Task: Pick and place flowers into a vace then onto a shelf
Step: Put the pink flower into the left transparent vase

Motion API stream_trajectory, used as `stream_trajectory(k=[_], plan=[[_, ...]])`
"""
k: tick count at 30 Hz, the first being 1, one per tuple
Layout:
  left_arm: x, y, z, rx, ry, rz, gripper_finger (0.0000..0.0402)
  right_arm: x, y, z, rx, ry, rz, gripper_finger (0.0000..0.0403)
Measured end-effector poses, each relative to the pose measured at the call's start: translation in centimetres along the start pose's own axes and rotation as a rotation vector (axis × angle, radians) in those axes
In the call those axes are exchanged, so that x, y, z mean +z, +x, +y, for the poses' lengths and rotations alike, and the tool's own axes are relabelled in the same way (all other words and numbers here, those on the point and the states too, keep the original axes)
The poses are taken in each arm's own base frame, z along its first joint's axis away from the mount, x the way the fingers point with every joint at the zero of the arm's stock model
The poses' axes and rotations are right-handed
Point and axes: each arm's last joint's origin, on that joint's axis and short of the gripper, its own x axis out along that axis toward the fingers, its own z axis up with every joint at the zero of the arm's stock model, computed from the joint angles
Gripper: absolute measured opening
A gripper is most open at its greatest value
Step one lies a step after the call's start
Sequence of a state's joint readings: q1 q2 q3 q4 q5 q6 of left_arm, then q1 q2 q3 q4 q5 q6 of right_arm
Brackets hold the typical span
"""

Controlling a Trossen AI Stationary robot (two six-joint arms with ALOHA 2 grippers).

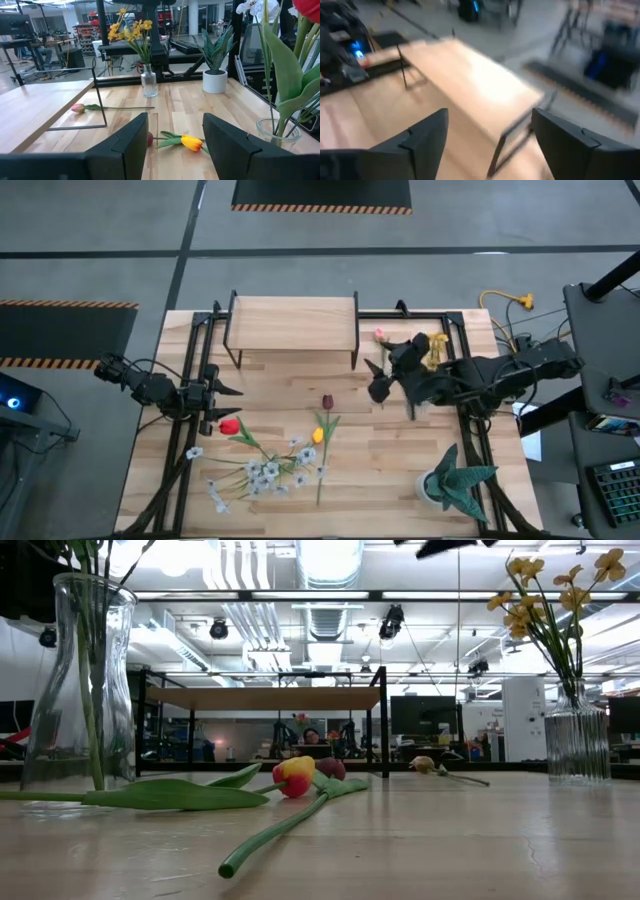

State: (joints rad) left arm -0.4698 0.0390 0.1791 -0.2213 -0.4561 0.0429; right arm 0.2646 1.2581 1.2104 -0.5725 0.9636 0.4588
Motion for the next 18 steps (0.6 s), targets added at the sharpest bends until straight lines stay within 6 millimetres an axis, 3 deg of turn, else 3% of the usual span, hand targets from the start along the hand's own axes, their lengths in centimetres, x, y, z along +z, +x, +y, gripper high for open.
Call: stream_trajectory(k=[7,14,18], plan=[[0.0,0.0,0.0,0.0,0.0,0.0,0.0173,-1.6,1.3,3.0,-0.049,0.094,0.236,0.0281],[0.0,0.0,0.0,0.0,0.0,0.0,0.0173,-3.8,2.2,7.2,-0.039,0.115,0.287,0.0258],[0.0,0.0,0.0,0.0,0.0,0.0,0.0173,-5.2,2.6,8.5,-0.052,0.165,0.316,0.0247]])
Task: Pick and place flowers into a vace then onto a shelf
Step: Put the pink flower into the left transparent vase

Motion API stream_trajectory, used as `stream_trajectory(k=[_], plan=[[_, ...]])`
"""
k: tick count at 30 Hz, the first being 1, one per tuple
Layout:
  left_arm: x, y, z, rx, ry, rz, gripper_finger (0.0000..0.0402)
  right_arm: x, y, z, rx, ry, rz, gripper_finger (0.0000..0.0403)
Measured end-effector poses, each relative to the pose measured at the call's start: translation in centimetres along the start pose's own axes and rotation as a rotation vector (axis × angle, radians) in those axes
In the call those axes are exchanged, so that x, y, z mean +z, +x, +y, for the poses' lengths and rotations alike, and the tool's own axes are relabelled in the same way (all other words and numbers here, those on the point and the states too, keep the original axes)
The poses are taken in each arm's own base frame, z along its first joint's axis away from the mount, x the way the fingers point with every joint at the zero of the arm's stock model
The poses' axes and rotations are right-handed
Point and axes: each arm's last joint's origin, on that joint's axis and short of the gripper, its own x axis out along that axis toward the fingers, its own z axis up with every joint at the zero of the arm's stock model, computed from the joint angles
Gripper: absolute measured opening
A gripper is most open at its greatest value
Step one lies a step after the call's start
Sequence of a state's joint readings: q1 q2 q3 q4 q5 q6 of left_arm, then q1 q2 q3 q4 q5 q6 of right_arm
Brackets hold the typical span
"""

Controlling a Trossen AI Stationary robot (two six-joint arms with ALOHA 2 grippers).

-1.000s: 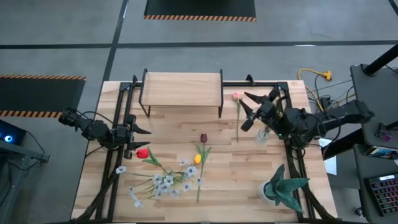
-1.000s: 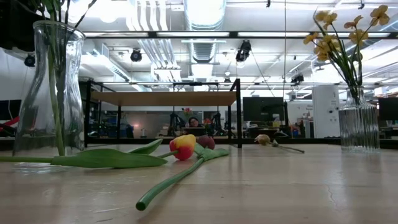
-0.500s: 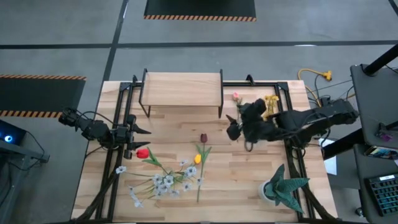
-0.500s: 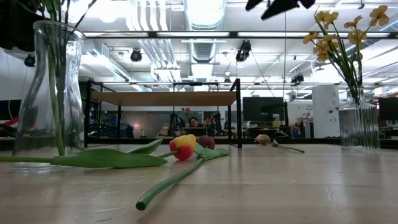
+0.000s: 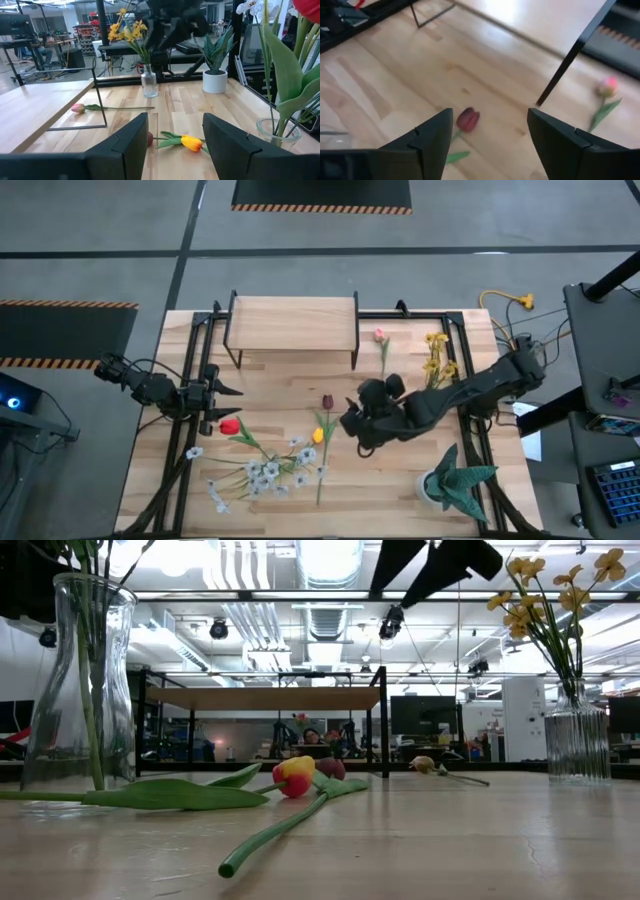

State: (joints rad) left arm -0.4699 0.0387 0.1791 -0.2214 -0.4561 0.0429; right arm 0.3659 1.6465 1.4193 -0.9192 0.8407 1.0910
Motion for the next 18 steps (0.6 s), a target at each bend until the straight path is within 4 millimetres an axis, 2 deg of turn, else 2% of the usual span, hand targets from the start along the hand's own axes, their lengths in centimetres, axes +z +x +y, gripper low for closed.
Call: stream_trajectory(k=[8,18], plan=[[-0.1,0.0,0.0,-0.001,0.004,0.007,0.0173,-2.4,2.2,1.3,-0.052,0.06,0.085,0.0232],[-0.3,0.0,0.0,-0.002,0.014,0.028,0.0173,-4.1,4.4,0.6,-0.228,0.148,0.121,0.023]])
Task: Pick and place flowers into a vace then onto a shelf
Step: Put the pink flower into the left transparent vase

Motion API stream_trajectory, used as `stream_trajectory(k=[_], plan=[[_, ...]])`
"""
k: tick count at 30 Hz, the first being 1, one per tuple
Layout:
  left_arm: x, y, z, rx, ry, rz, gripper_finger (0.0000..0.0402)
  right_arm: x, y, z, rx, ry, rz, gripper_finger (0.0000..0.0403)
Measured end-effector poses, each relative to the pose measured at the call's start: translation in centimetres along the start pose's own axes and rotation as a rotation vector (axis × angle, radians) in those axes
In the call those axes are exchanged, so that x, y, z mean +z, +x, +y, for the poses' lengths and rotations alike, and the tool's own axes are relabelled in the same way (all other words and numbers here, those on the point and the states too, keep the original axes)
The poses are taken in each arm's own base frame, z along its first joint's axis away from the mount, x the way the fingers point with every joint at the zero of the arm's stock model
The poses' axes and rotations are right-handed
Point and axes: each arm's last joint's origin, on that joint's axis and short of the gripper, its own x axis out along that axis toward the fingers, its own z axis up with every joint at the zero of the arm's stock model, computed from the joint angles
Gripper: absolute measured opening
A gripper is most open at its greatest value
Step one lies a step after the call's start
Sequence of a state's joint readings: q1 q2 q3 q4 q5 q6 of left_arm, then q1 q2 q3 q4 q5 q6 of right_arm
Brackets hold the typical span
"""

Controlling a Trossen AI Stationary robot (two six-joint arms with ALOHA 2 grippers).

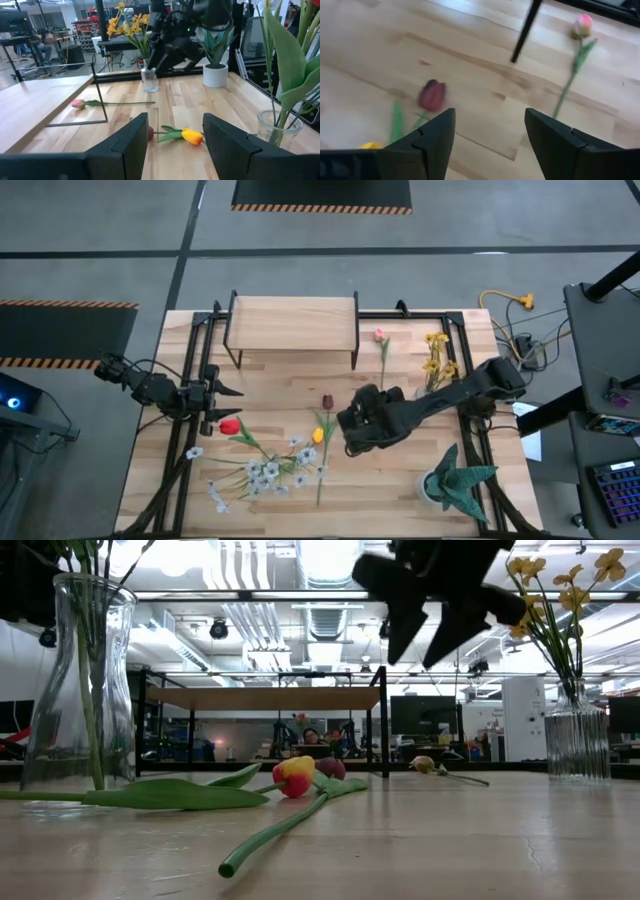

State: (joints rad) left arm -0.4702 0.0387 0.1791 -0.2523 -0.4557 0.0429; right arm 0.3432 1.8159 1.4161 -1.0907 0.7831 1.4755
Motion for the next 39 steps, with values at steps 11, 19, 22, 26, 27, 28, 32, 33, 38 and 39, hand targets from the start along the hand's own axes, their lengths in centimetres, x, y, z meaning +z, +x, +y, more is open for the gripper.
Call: stream_trajectory(k=[11,19,22,26,27,28,32,33,38,39], plan=[[0.0,0.0,0.0,0.001,-0.002,-0.005,0.0173,1.3,4.3,-1.9,-0.181,0.043,0.097,0.023],[0.0,0.0,0.0,0.0,-0.002,-0.005,0.0173,2.5,7.1,-4.1,-0.286,0.07,0.187,0.023],[0.0,0.0,0.0,0.0,-0.002,-0.004,0.0173,2.6,8.2,-5.0,-0.324,0.083,0.223,0.023],[0.0,0.0,0.0,0.0,-0.001,-0.004,0.0173,2.7,9.1,-5.7,-0.356,0.091,0.233,0.023],[0.0,0.0,0.0,0.0,-0.001,-0.004,0.0173,2.8,9.4,-5.8,-0.361,0.095,0.234,0.023],[0.0,0.0,0.0,0.0,-0.001,-0.004,0.0173,2.8,9.7,-6.0,-0.361,0.092,0.237,0.023],[0.0,0.0,0.0,0.0,-0.001,-0.004,0.0173,2.9,10.7,-6.5,-0.363,0.087,0.266,0.023],[0.0,0.0,0.0,0.0,-0.001,-0.004,0.0173,2.8,11.0,-6.7,-0.361,0.087,0.281,0.023],[0.0,0.0,0.0,0.0,-0.001,-0.003,0.0173,2.6,12.5,-7.1,-0.317,0.091,0.317,0.023],[0.0,0.0,0.0,0.001,-0.001,-0.004,0.0173,2.4,12.8,-7.3,-0.312,0.093,0.321,0.023]])
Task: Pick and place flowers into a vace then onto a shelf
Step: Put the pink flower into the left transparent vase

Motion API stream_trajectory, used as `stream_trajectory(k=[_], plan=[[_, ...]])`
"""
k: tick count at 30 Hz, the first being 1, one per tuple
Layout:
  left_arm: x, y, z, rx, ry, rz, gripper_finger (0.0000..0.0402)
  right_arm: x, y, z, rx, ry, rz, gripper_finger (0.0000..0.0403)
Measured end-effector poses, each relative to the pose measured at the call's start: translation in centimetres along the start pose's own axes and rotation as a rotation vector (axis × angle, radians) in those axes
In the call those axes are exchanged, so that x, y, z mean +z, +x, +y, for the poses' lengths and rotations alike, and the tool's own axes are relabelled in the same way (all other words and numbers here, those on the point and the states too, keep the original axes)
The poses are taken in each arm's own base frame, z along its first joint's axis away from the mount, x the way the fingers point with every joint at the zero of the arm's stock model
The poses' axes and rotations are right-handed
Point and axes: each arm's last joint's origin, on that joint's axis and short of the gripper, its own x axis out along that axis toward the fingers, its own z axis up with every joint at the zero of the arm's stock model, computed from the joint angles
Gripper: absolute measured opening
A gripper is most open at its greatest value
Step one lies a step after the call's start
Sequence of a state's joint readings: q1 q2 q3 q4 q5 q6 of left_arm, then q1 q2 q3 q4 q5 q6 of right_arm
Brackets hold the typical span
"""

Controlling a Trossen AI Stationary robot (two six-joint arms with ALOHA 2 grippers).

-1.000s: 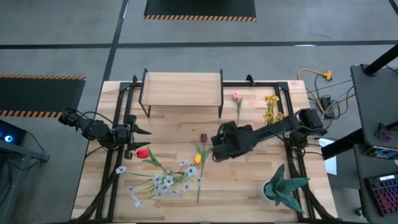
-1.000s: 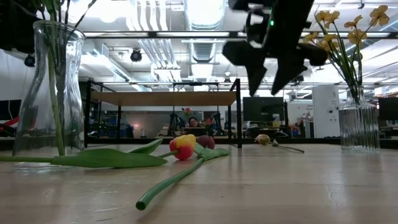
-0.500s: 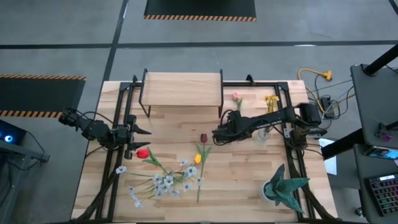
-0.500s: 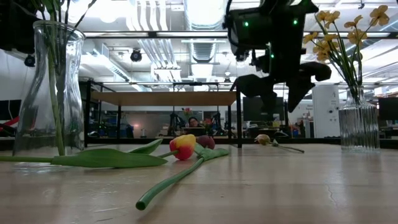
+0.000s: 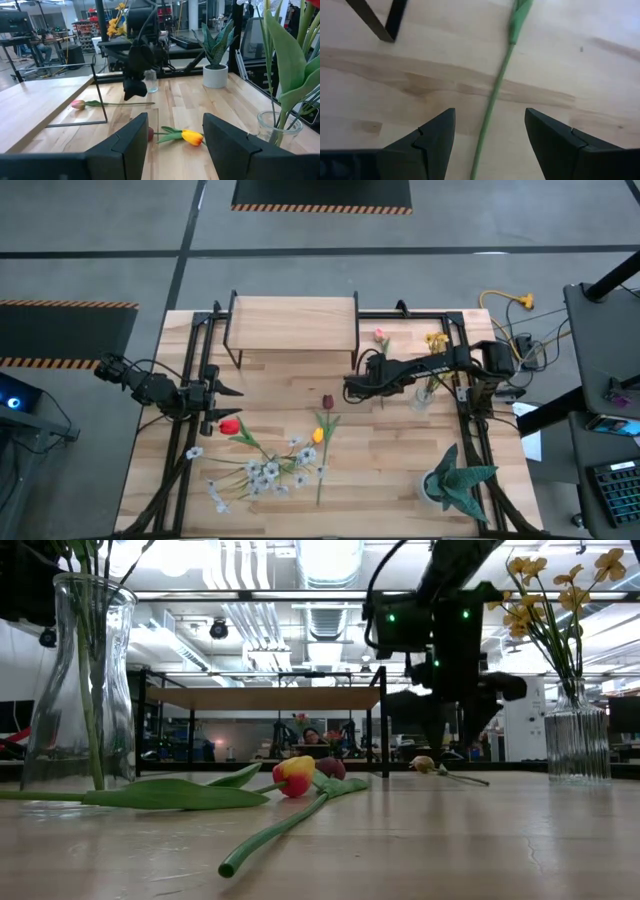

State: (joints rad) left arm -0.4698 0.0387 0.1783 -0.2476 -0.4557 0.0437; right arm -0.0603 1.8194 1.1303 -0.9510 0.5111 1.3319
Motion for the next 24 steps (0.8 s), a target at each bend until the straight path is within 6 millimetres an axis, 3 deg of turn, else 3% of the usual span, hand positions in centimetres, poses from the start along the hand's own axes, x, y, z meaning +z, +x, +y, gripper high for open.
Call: stream_trajectory(k=[11,19,24], plan=[[0.0,0.0,0.0,0.0,0.0,0.0,0.0173,-1.0,3.2,-1.2,0.016,0.018,0.081,0.023],[0.0,0.0,0.0,0.0,0.0,0.001,0.0173,-1.0,3.7,-1.2,0.052,0.012,0.089,0.0228],[0.0,0.0,0.0,0.0,0.001,0.001,0.0173,-0.9,3.9,-1.2,0.071,0.024,0.14,0.0197]])
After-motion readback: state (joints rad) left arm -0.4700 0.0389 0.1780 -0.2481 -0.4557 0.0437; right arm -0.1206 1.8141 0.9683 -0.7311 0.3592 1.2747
